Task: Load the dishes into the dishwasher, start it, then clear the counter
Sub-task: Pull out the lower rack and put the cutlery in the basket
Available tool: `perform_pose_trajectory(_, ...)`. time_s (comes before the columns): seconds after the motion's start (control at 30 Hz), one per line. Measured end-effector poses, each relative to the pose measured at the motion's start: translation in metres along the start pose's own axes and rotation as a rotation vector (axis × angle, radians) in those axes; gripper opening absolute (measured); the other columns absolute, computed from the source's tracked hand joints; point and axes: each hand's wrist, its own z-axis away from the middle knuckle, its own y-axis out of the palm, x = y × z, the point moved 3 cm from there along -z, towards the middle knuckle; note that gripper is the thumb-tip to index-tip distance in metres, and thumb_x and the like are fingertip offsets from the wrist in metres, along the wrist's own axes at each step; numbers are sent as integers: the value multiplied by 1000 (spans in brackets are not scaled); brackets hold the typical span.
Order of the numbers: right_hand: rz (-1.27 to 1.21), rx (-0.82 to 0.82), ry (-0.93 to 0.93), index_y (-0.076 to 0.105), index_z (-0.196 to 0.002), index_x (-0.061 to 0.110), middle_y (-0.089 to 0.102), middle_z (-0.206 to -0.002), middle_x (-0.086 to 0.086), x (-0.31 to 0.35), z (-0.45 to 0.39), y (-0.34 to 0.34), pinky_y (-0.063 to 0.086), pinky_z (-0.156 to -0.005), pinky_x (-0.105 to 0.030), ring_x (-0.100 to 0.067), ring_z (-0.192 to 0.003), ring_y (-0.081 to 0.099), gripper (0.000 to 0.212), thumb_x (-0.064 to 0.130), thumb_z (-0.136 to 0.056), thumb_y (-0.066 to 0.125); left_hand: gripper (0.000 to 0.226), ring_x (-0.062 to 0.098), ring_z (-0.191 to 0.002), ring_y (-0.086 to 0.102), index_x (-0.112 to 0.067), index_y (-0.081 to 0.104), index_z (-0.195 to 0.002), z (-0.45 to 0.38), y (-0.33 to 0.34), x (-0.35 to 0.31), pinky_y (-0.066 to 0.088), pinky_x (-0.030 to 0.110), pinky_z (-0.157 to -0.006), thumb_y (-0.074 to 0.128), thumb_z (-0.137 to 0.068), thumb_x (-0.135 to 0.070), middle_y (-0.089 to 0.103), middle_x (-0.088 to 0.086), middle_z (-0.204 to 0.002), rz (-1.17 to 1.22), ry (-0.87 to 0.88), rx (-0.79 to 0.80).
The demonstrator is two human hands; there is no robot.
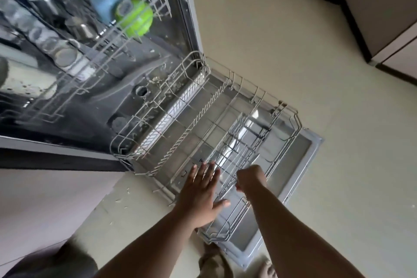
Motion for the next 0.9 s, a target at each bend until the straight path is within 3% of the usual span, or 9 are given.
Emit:
perform_pose_trajectory(0.2, 46, -130, 32, 63, -68, 1, 70, -68, -17, -1, -42, 15, 61, -66, -46, -33, -67, 71, 5, -2, -69, 59, 88, 25, -142, -31, -19, -19, -151, -21, 23, 19, -19, 43, -117, 18, -92, -72, -32, 6, -155, 5, 15, 39)
perform_pose_trajectory(0.43, 150, -181, 45, 67, -79, 1, 71, -73, -14, 5, -60, 16, 58, -62, -30, -26, -69, 70, 11, -1, -79, 57, 91, 27, -143, -29, -17, -19, -152, -27, 48, 32, -23, 41, -113, 13, -88, -74, -33, 7, -155, 21, -14, 99)
perform_pose_trajectory(0.7, 116, -220, 93, 65, -79, 0, 71, -75, -17, 3, -74, 24, 61, -67, -43, -30, -70, 71, 6, 6, -80, 62, 88, 24, -140, -35, -19, -24, -148, -35, 48, 26, -24, 40, -113, 15, -90, -72, -36, 6, -153, 33, -7, 117)
perform_pose_trajectory(0.8, 100, -216, 91, 68, -77, 3, 71, -72, -12, 5, -69, 22, 58, -56, -32, -27, -66, 70, 9, 6, -77, 59, 88, 24, -139, -35, -19, -24, -148, -38, 48, 26, -25, 39, -110, 18, -92, -71, -35, 6, -153, 41, -10, 108)
perform_pose_trajectory(0.9, 95, -201, 110, 69, -78, 3, 70, -71, -11, 2, -65, 21, 41, -45, -19, -25, -66, 68, 13, 5, -77, 56, 87, 24, -139, -35, -19, -25, -147, -38, 51, 25, -25, 39, -111, 18, -92, -71, -35, 6, -153, 39, -15, 109)
